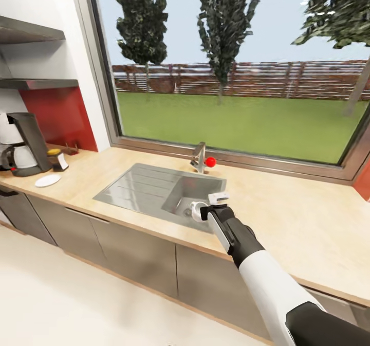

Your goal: Set up a coffee station on the kitchen countertop: keep the coffee maker on the countertop, move the bottle of coffee from the kitchen shelf to the counter next to the coffee maker, place a paper coffee filter on top of the coffee maker, put the saucer next to the coffee maker with the coffee cup on the saucer, and place the electric kettle next to the coffee maker.

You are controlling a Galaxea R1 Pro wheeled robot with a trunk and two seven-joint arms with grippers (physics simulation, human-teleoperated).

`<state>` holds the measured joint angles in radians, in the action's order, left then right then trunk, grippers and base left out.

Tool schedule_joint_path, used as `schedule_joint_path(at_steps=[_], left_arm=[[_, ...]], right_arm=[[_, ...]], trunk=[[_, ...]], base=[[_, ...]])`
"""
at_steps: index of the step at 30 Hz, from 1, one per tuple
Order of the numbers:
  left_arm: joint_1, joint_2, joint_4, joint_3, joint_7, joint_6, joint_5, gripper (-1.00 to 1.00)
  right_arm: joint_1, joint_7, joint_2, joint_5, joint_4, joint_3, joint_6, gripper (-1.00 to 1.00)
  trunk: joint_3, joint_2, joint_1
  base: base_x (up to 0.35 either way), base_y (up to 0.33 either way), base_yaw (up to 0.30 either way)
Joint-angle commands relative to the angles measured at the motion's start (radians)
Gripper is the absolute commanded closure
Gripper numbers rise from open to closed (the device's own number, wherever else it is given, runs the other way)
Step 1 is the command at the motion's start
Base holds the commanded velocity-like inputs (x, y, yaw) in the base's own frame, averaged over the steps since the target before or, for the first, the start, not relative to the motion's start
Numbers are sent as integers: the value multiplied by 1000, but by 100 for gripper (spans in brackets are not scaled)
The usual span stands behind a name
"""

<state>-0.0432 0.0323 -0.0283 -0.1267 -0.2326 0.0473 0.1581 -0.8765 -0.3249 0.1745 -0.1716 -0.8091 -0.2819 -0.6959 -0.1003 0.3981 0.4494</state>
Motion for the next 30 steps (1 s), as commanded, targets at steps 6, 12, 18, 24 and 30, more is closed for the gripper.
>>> schedule_joint_path(at_steps=[6,12,18,24,30], left_arm=[[0,0,1,-8,-1,3,11,-100],[0,-1,1,-8,-2,3,11,-100],[1,-2,2,-8,-4,3,12,-100],[0,-2,19,-3,-3,-3,10,-100],[3,-2,23,-2,1,-3,13,-100]], right_arm=[[-1,-7,0,-11,0,-2,-2,100],[-1,-8,0,-11,1,-2,-2,100],[-1,-9,0,-11,1,-2,-2,100],[-1,-23,0,-10,16,-19,-7,100],[-1,-12,0,-9,17,-14,-2,100]], trunk=[[-2,2,1],[2,2,1],[7,2,1],[11,2,1],[11,2,1]], base=[[0,0,280],[0,0,279],[0,0,249],[0,0,105],[0,1,0]])
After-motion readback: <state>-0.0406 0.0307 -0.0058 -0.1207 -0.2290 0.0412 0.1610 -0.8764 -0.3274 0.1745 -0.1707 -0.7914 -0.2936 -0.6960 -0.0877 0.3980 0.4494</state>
